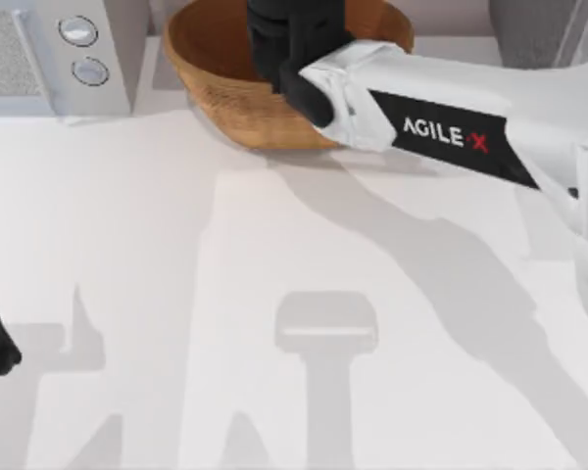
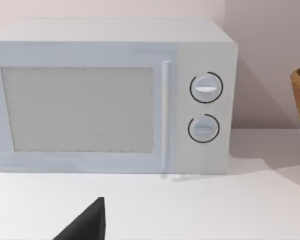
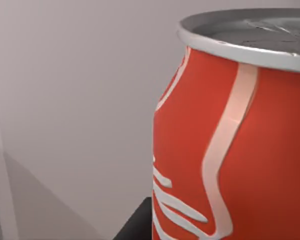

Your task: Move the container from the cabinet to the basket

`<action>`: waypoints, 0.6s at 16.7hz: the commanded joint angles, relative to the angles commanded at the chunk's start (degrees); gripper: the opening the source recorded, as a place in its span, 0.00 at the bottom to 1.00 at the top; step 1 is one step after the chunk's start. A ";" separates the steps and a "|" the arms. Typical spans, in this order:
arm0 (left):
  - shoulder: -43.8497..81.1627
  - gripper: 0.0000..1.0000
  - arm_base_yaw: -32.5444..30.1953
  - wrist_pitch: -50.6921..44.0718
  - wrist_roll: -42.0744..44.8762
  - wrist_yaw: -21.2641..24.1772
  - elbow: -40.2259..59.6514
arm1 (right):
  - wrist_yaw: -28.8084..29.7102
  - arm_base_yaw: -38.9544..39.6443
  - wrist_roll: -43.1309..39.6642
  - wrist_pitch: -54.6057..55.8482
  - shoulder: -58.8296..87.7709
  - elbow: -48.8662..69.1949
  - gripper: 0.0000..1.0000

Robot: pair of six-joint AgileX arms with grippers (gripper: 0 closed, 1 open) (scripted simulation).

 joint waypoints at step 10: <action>0.00 1.00 0.00 0.00 0.00 0.00 0.00 | 0.00 0.00 0.00 0.00 0.00 0.00 0.53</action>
